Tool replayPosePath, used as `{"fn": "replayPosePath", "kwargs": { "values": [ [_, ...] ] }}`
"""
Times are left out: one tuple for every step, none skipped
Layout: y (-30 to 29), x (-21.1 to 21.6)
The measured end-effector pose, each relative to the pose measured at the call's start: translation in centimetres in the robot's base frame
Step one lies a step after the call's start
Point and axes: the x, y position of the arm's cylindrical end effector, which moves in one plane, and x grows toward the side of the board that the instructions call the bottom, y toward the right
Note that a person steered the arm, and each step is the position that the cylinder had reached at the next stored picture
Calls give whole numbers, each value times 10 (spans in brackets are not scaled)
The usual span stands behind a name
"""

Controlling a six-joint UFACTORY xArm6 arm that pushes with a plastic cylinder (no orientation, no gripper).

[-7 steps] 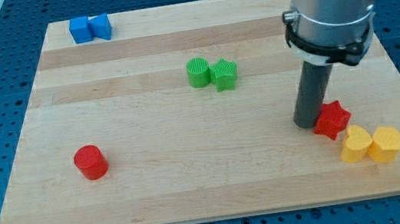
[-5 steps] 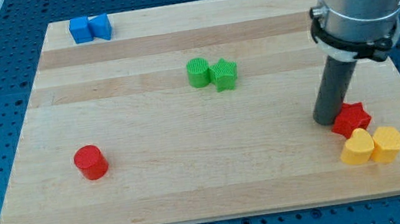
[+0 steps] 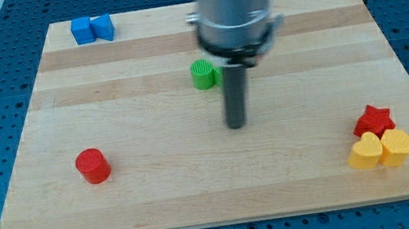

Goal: Slide the yellow hexagon to the yellow heart

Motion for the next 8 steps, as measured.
{"fn": "replayPosePath", "kwargs": {
  "values": [
    [-80, -3],
    [-150, -8],
    [-211, -9],
    [-232, 5],
    [-233, 34],
    [-233, 49],
    [-215, 45],
    [-188, 40]
  ]
}}
